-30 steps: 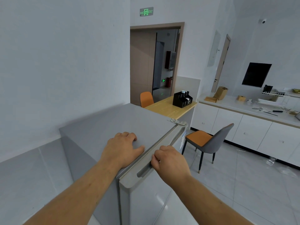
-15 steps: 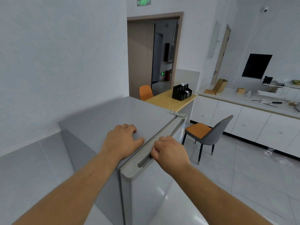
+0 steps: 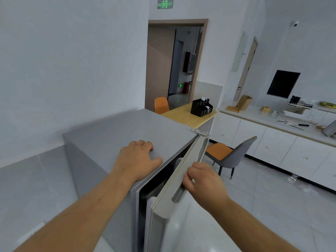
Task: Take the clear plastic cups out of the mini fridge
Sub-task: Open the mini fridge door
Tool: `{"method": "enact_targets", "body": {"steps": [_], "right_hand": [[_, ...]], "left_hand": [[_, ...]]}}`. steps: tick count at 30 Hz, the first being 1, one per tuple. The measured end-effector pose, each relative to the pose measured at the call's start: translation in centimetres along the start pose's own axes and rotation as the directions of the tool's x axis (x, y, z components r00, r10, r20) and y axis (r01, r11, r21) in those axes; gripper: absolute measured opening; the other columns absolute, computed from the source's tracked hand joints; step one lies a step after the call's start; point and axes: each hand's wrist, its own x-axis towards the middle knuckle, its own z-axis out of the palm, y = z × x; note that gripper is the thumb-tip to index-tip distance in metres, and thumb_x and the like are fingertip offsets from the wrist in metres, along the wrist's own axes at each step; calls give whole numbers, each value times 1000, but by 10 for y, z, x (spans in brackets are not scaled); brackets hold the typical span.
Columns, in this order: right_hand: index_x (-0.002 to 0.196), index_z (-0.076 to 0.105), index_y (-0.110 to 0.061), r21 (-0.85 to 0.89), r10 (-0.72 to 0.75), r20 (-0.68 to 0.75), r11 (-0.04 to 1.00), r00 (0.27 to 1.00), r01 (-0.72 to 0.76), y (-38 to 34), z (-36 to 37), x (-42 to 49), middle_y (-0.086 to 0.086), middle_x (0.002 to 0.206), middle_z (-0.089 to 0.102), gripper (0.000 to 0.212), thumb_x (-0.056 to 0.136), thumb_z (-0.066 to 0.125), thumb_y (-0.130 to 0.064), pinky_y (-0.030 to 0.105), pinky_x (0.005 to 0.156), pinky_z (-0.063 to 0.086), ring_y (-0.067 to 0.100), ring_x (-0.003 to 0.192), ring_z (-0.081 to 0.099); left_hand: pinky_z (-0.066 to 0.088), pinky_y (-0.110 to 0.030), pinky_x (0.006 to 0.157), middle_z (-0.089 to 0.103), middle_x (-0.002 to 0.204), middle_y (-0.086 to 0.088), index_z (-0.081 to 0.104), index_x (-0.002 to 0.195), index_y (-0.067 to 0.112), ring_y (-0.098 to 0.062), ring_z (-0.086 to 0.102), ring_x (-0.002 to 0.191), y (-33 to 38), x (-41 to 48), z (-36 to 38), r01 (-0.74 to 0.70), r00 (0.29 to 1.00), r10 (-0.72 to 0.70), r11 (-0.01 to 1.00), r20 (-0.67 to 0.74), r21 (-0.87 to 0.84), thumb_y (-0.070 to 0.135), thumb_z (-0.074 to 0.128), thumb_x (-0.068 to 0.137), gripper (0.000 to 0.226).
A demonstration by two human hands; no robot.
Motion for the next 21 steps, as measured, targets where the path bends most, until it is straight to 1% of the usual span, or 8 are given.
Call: {"method": "enact_targets", "body": {"steps": [2,5,9,11,14,15,17,21], "right_hand": [[68,48,-26,13,6,26,1000,1000,-6,9,-10,-7,-13,72,44,32,98,59,-26,19,61,38,8,70,45],[77,49,-32,-17,76,92,997,993,-75,8,-25,-10,-15,78,51,21,97,56,-36,21,59,48,7,74,53],[78,51,-31,-92,248,60,966,967,-242,-7,-35,7,-8,69,56,21,94,46,-44,30,51,53,11,60,55],[94,55,-27,-167,296,62,945,953,-282,-16,-34,17,-7,82,58,25,94,45,-50,31,59,54,12,75,57],[132,44,-19,-302,414,172,886,894,-352,-25,-27,22,7,119,52,56,92,47,-58,41,82,51,28,110,50],[137,40,-18,-317,459,199,866,866,-387,-26,-25,22,10,126,50,61,92,50,-57,43,86,50,32,115,48],[141,37,-17,-306,506,212,847,836,-435,-26,-21,20,12,133,48,58,94,56,-46,42,88,48,35,118,47],[133,43,-13,-289,534,185,832,825,-474,-21,-23,14,14,126,50,44,95,60,-29,42,83,50,37,113,52]], "left_hand": [[45,-41,86,63,122,6,60,118,32,-18,52,110,1,0,1,-1,1000,1,1000,-3,1,75,38,80,61],[46,-42,86,63,122,6,59,119,31,-18,52,110,1,0,0,-4,1000,4,1000,0,16,75,36,81,63],[47,-43,87,63,124,5,59,121,31,-20,53,112,4,-2,-2,-13,1000,13,1000,0,21,74,35,82,63],[47,-43,88,63,125,4,59,122,30,-20,53,112,5,-3,-3,-10,1000,10,1000,-5,16,72,36,82,63],[47,-44,90,64,126,3,59,124,29,-21,53,114,7,-5,-5,1,1000,-1,1000,-1,3,71,39,84,61],[47,-43,90,64,127,3,59,125,29,-21,53,115,7,-6,-5,3,1000,-3,1000,1,2,70,40,84,60],[48,-43,90,64,128,3,59,125,29,-20,54,115,6,-7,-5,7,1000,-7,1000,4,-5,69,42,86,59],[48,-44,91,63,132,4,60,124,32,-21,54,118,5,-8,-5,5,1000,-5,1000,9,-20,68,42,86,56]]}}
